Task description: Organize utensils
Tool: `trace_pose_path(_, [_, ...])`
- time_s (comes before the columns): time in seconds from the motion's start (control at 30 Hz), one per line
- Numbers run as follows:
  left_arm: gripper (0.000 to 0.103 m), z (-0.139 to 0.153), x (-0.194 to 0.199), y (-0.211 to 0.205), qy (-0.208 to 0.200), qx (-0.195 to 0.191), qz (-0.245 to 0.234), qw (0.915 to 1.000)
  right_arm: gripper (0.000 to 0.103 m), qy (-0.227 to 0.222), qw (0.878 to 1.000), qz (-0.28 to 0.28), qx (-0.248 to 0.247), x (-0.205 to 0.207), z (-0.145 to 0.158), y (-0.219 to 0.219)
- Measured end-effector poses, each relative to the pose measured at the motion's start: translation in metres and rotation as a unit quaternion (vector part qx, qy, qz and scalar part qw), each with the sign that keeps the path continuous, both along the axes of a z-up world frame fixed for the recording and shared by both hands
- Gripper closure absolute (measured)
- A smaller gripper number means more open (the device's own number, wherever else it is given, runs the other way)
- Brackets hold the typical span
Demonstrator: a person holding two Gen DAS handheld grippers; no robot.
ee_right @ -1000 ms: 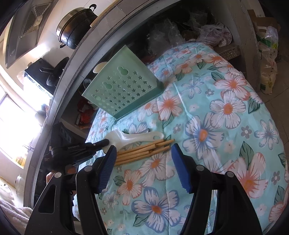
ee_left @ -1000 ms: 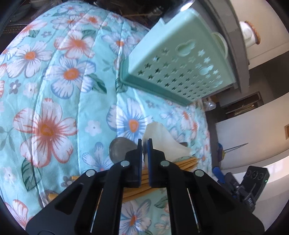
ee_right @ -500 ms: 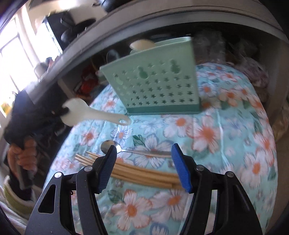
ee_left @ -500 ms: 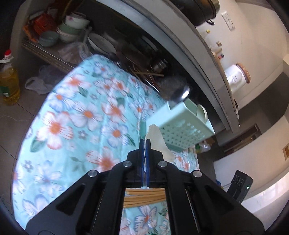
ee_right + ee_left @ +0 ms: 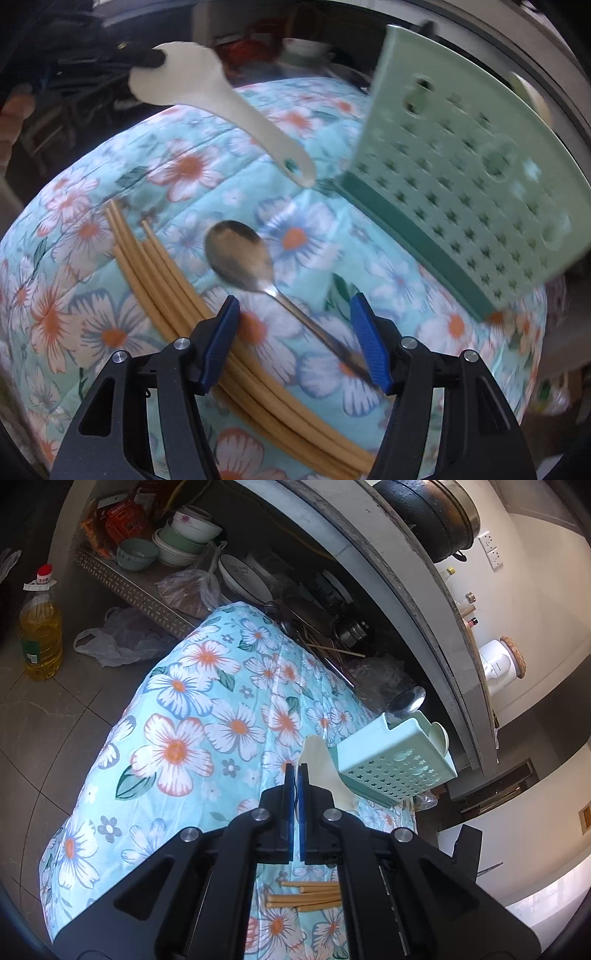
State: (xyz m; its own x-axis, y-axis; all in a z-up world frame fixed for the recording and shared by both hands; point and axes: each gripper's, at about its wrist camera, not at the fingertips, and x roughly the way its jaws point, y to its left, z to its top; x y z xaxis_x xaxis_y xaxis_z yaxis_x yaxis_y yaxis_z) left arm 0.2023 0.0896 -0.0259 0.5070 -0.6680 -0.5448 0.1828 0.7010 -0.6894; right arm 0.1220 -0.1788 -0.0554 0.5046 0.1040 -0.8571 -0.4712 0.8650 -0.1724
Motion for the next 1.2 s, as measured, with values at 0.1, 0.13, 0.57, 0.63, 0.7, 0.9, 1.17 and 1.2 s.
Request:
trace_pose_path(0.1, [0.103,0.000,0.001,0.005,-0.002,0.002,0.008,1.0000,0.042,0.000,0.999,0.036,-0.019,0.011,-0.003,0.020])
trace_pose_path(0.13, [0.103,0.000,0.001,0.006,-0.004,0.004,0.010,0.9999,0.042,-0.001,0.999,0.046,-0.020,0.013,-0.003,0.026])
trace_pose_path(0.57, [0.103,-0.005,0.004,0.024,-0.010,0.032,0.041,0.9986,0.092,-0.088,0.993,-0.003,-0.077,-0.007,-0.012,0.073])
trace_pose_path(0.63, [0.103,-0.007,0.005,0.025,-0.008,0.033,0.044,0.9984,0.096,-0.108,0.989,-0.027,-0.094,-0.011,-0.013,0.077])
trace_pose_path(0.7, [0.103,-0.007,0.005,0.025,-0.009,0.035,0.047,0.9983,0.098,-0.129,0.984,-0.049,-0.111,-0.018,-0.013,0.081])
trace_pose_path(0.9, [0.103,-0.002,0.003,0.026,-0.022,0.044,0.053,0.9974,0.099,-0.197,0.966,-0.122,-0.113,-0.047,0.011,0.080])
trace_pose_path(1.17, [0.103,0.009,-0.003,0.025,-0.041,0.041,0.056,0.9967,0.100,-0.271,0.939,-0.209,-0.039,-0.080,0.071,0.051])
trace_pose_path(1.2, [0.103,0.010,-0.004,0.025,-0.041,0.041,0.056,0.9967,0.100,-0.277,0.935,-0.219,-0.021,-0.083,0.078,0.047])
